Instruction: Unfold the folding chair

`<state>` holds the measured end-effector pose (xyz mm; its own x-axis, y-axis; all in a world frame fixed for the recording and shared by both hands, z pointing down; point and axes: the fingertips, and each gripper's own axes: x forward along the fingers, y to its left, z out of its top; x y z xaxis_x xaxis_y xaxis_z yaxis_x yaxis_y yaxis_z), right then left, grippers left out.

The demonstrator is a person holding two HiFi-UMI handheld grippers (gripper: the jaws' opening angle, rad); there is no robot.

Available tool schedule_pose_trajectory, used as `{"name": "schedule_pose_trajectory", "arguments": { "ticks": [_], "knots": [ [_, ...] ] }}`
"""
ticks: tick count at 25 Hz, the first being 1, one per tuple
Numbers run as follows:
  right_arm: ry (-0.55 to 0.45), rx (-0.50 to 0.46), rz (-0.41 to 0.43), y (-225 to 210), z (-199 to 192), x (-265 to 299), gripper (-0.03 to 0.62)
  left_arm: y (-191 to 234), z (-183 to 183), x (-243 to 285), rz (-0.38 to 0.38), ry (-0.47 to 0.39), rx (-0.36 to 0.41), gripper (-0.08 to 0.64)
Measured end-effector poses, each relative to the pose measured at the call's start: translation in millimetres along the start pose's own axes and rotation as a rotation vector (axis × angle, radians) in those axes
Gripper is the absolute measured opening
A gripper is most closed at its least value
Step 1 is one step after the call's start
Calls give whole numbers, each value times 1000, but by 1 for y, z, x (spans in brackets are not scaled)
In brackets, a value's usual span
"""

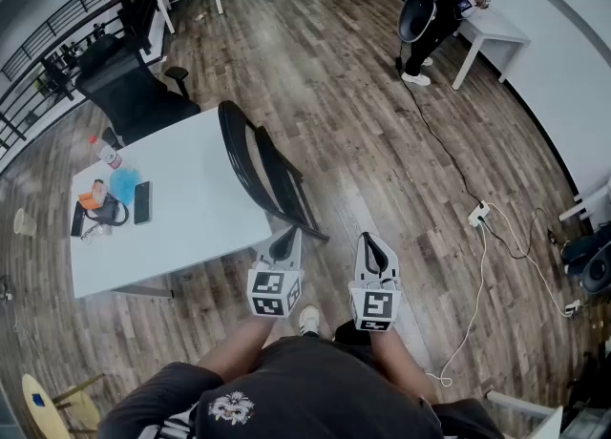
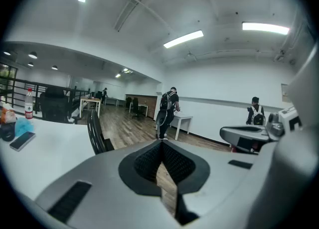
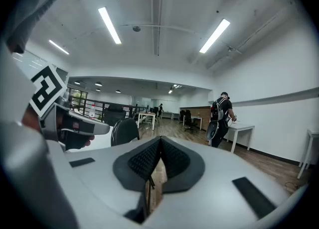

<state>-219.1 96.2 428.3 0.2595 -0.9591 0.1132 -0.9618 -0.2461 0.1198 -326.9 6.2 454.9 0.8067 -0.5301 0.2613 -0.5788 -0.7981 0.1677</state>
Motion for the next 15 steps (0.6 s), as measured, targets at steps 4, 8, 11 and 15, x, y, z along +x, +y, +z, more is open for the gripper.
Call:
{"name": "schedule_pose_trajectory", "arguments": {
  "ticks": [4,8,11,15],
  "knots": [
    [21,3,32,0,-11,39,15,23,4,25,32,6,3,5],
    [17,9,116,8,-13,90,14,54,9,51,106,10,-11,6],
    [16,27,198,11,-13,133,15,75,17,70,182,14,-26,6],
    [22,19,303,17,-13,195,15,105,36,105,270,17,-35,5]
  ]
}}
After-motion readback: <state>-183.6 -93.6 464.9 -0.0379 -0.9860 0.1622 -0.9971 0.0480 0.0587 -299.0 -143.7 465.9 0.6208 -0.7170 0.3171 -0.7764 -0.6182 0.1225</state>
